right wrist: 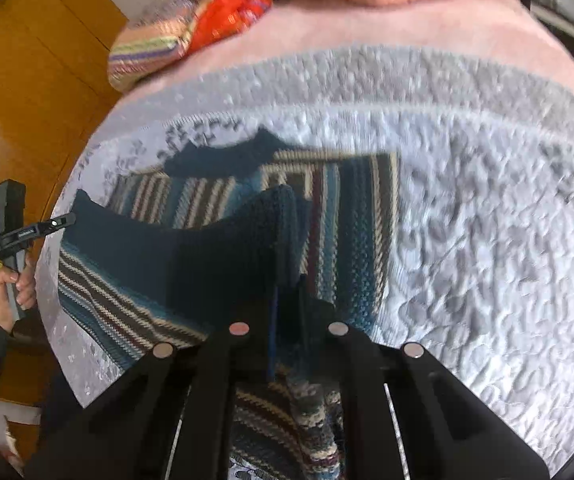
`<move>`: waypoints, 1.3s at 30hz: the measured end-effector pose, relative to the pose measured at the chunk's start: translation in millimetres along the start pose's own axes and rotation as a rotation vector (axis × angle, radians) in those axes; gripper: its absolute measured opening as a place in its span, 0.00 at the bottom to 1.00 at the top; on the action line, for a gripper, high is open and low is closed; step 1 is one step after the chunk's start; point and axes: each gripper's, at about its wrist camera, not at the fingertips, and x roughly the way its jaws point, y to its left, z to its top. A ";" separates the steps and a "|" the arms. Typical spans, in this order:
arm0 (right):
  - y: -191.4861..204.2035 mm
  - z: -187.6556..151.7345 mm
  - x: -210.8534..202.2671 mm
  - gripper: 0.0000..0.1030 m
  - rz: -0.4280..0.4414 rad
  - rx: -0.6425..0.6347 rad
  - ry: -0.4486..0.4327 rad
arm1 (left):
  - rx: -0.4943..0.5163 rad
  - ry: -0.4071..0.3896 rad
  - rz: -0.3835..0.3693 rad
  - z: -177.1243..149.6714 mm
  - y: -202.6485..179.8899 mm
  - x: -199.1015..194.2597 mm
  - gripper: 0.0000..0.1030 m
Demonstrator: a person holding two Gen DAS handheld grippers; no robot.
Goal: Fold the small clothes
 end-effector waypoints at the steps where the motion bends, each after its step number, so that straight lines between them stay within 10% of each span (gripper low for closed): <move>1: 2.9 1.6 -7.8 0.06 -0.007 -0.009 -0.026 | 0.008 -0.031 -0.010 3.4 -3.2 -11.2 0.08; 9: 7.1 52.3 -43.8 0.06 -0.075 -0.014 -0.207 | 0.033 -0.141 -0.012 61.3 -17.6 -39.8 0.08; 19: -22.1 124.5 15.7 0.06 -0.151 0.043 -0.136 | -0.010 -0.045 0.100 129.8 7.3 32.1 0.07; 34: -82.5 122.1 131.8 0.12 -0.167 0.216 0.075 | -0.196 0.169 0.210 127.0 85.6 142.7 0.00; 39: -80.7 115.3 104.1 0.30 -0.153 0.230 -0.033 | -0.183 0.052 0.234 122.9 76.0 108.5 0.03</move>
